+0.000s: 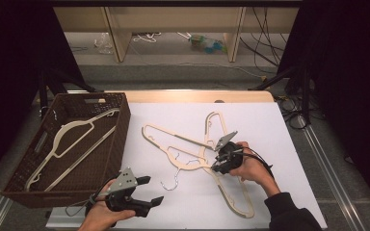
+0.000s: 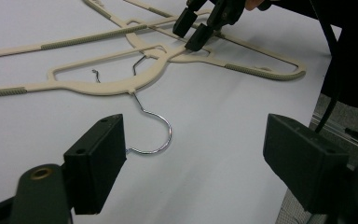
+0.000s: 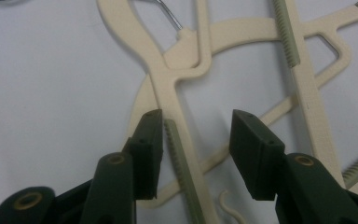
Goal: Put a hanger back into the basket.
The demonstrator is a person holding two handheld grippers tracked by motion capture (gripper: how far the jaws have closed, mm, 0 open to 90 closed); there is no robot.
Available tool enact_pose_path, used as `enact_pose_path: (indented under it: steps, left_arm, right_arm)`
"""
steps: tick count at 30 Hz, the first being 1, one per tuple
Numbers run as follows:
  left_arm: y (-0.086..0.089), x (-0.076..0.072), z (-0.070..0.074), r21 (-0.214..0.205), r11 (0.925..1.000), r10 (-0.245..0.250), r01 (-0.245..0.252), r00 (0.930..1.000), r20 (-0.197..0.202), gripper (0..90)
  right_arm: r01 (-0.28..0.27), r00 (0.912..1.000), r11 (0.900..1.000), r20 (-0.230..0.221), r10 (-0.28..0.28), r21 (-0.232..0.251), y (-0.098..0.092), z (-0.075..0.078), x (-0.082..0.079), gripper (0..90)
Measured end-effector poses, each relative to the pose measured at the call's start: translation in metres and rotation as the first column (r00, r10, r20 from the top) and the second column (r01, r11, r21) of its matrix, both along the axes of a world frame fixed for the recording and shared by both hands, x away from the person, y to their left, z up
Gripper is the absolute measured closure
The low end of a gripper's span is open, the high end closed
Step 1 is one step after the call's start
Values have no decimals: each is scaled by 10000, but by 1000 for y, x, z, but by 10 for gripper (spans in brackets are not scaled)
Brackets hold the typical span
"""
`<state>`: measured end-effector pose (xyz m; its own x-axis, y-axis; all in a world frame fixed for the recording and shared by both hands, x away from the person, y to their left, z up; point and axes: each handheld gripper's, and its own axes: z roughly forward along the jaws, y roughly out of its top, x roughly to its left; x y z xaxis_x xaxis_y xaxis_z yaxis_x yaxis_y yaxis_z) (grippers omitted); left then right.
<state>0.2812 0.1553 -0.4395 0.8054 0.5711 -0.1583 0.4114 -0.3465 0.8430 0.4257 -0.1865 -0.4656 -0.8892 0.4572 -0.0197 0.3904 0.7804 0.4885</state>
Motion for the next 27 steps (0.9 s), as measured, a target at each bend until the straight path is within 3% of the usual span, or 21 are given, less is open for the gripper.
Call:
enact_pose_path:
  steps: [6, 7, 14, 23, 27]
  left_arm:
    - [-1, 0, -1, 51, 10000, 21, -21, 10000, 9, 214]
    - [0, 0, -2, 45, 10000, -54, 55, 9998, -168, 214]
    - [-1, 0, -2, 97, 10000, -10, 10, 10000, -79, 215]
    - [-1, 0, -3, 108, 9999, -17, 19, 9999, -145, 219]
    - [0, 2, -3, 115, 9999, 3, -2, 10000, -32, 221]
  right_arm:
    - [-639, 9980, 9972, -29, 639, -397, 7, -2, -2, 642]
    - [-599, 9982, 9973, -95, 595, -414, 7, -1, -2, 643]
    - [-932, 9956, 9944, -178, 924, -489, 10, 0, -3, 748]
    - [-1369, 9906, 9846, -101, 1366, -1085, 16, 3, -8, 796]
    - [-1691, 9856, 9808, -224, 1677, -968, 13, 6, -10, 796]
